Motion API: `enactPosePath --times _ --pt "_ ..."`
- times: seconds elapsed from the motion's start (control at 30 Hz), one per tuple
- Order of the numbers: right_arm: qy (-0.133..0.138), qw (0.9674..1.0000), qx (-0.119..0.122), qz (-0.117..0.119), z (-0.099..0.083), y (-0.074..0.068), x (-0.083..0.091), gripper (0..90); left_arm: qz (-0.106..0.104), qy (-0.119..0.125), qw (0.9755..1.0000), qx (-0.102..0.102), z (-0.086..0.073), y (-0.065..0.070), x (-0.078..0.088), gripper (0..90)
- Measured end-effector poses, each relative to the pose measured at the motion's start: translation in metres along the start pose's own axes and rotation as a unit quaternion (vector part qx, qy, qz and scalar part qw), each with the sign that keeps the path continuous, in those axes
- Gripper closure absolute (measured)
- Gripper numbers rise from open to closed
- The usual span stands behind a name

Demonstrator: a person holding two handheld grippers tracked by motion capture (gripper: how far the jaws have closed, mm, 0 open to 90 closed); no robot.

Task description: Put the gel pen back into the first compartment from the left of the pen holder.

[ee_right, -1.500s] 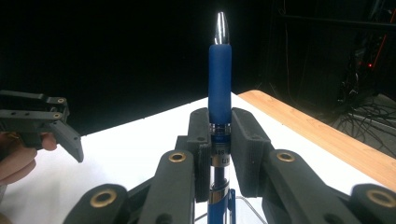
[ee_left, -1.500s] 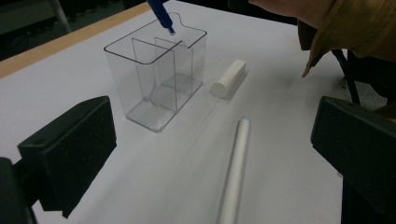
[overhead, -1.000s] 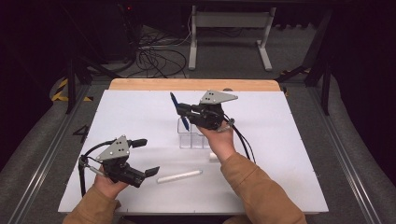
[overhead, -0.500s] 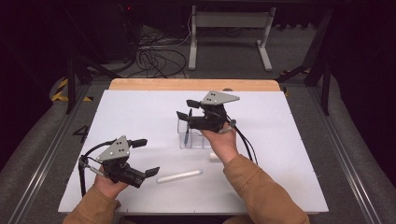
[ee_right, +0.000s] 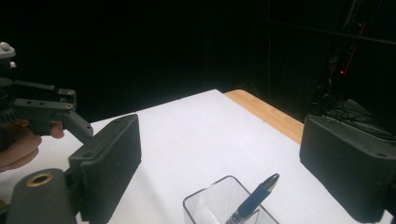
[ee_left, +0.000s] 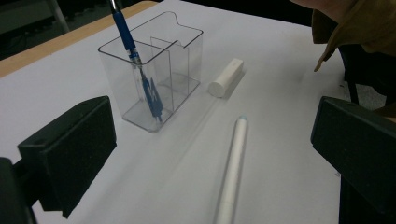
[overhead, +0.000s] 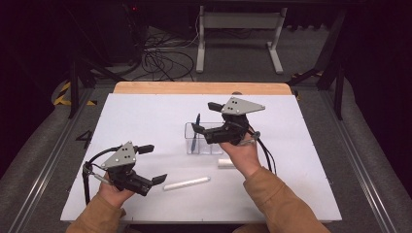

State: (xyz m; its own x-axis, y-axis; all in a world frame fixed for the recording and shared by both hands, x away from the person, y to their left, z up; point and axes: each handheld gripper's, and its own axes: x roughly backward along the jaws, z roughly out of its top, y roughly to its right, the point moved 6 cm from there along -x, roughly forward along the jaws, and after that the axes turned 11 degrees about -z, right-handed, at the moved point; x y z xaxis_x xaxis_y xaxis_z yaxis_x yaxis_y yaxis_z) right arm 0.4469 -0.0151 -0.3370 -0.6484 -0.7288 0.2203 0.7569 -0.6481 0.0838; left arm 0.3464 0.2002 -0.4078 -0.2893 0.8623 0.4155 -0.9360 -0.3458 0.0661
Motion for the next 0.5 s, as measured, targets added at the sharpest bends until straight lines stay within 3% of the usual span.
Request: enactPosePath --times 0.17,0.27,0.5 --pt "-0.001 1.0000 0.000 0.001 0.000 0.001 0.004 11.6 -0.003 0.000 1.0000 0.002 0.000 0.000 0.000 1.0" --pt "-0.007 0.9999 -0.007 0.013 -0.001 0.001 0.008 10.5 -0.008 -0.003 1.0000 0.003 -0.001 0.001 -0.001 0.8" --pt "0.003 0.9996 -0.011 0.024 -0.003 0.003 0.023 3.9 -0.015 -0.005 0.9999 0.000 0.001 0.004 -0.003 0.5"
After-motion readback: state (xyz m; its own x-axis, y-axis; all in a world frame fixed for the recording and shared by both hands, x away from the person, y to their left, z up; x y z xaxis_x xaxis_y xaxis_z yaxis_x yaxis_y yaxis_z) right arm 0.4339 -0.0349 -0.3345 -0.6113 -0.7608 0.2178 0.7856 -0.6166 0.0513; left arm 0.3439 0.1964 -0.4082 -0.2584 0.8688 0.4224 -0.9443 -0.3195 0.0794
